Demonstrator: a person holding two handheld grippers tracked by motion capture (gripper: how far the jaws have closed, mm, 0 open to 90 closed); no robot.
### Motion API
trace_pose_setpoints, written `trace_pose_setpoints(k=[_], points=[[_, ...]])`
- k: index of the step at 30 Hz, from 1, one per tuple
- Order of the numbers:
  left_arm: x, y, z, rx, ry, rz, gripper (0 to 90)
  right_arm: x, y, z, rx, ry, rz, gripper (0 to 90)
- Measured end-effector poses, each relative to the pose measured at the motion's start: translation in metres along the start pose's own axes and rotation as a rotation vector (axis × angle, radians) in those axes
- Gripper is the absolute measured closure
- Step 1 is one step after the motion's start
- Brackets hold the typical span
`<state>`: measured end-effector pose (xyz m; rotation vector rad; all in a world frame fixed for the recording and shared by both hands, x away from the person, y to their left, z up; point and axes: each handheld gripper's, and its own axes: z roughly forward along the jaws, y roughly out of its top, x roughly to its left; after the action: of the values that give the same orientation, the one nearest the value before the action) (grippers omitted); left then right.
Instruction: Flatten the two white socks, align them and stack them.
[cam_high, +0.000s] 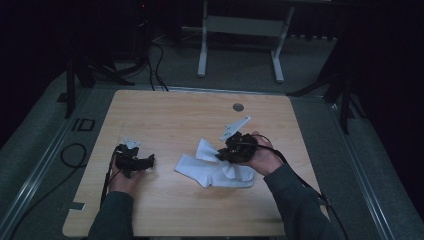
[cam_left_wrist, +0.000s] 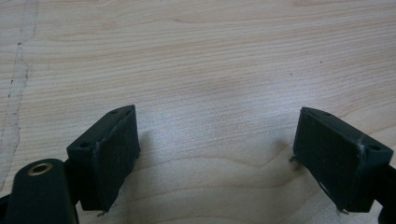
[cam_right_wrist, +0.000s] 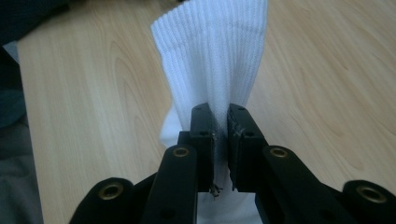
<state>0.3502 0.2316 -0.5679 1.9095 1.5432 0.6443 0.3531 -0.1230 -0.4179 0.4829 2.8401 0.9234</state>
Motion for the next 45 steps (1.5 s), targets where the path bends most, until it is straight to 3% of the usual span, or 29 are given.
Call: trace_pose_setpoints(k=[5, 13, 17, 28, 34, 40, 45], points=[[0.000, 0.000, 0.000, 0.001, 0.000, 0.000, 14.5, 0.006, -0.001, 0.021, -0.018, 0.022, 0.018, 80.9], [0.000, 0.000, 0.000, 0.002, -0.002, 0.001, 14.5, 0.012, -0.004, 0.066, -0.002, 0.014, 0.060, 80.6], [0.000, 0.000, 0.000, 0.002, -0.002, 0.001, 14.5, 0.011, -0.006, 0.078, 0.000, -0.016, 0.086, 80.4], [0.000, 0.000, 0.000, 0.001, -0.002, 0.001, 14.5, 0.010, -0.010, 0.106, 0.017, -0.014, 0.116, 78.9], [0.000, 0.000, 0.000, 0.001, -0.002, 0.001, 14.5, 0.008, -0.011, 0.115, -0.008, -0.009, 0.138, 81.7], [0.000, 0.000, 0.000, 0.001, -0.002, 0.001, 14.5, 0.008, -0.007, 0.109, -0.077, -0.012, 0.153, 83.8], [0.000, 0.000, 0.000, 0.001, -0.002, 0.001, 14.5, 0.005, -0.007, 0.110, -0.094, -0.007, 0.163, 83.8]])
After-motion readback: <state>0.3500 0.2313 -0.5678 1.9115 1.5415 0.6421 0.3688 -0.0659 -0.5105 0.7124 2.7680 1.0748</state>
